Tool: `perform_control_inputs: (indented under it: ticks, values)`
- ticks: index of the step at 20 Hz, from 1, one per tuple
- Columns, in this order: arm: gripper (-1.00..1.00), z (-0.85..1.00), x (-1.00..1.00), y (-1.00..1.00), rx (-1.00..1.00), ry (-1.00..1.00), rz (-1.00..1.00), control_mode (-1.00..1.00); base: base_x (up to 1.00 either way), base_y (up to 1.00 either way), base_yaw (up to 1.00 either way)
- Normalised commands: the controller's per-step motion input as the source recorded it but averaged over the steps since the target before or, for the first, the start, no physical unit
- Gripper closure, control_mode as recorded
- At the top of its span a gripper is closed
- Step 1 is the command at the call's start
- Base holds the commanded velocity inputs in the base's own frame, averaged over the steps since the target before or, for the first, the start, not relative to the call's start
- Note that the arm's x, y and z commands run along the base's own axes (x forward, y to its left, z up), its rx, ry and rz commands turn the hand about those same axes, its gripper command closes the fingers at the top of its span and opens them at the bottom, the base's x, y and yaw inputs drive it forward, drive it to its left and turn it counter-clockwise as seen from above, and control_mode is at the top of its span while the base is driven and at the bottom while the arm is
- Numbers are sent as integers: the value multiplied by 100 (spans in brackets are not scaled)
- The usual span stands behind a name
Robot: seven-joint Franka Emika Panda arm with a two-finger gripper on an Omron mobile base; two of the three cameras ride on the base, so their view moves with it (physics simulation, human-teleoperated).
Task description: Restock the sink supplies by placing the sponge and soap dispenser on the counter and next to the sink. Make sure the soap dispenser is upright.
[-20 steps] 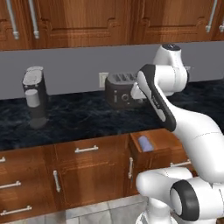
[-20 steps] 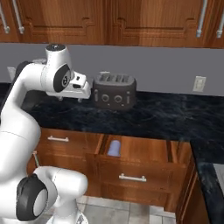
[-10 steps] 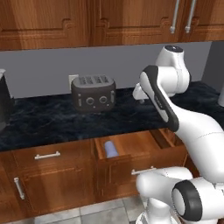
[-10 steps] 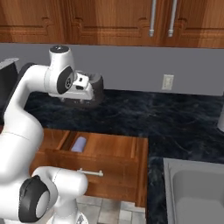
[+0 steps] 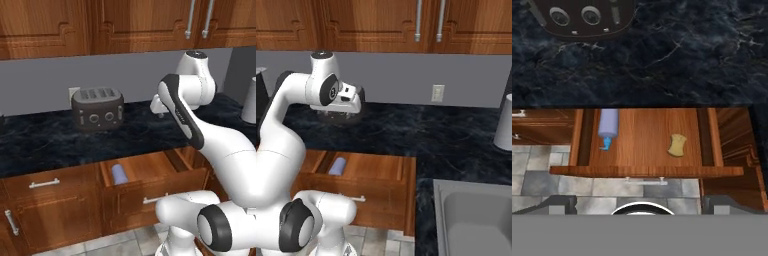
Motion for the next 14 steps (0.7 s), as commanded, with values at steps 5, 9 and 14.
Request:
perform_control_inputs:
  ticks: [5,9,14]
  values:
    - [-100,0,0,0,0,0,0,100,32,-30,-13]
    - [-100,0,0,0,0,0,0,100,1,-25,-1]
    - [-100,0,0,0,0,0,0,100,-6,-38,9]
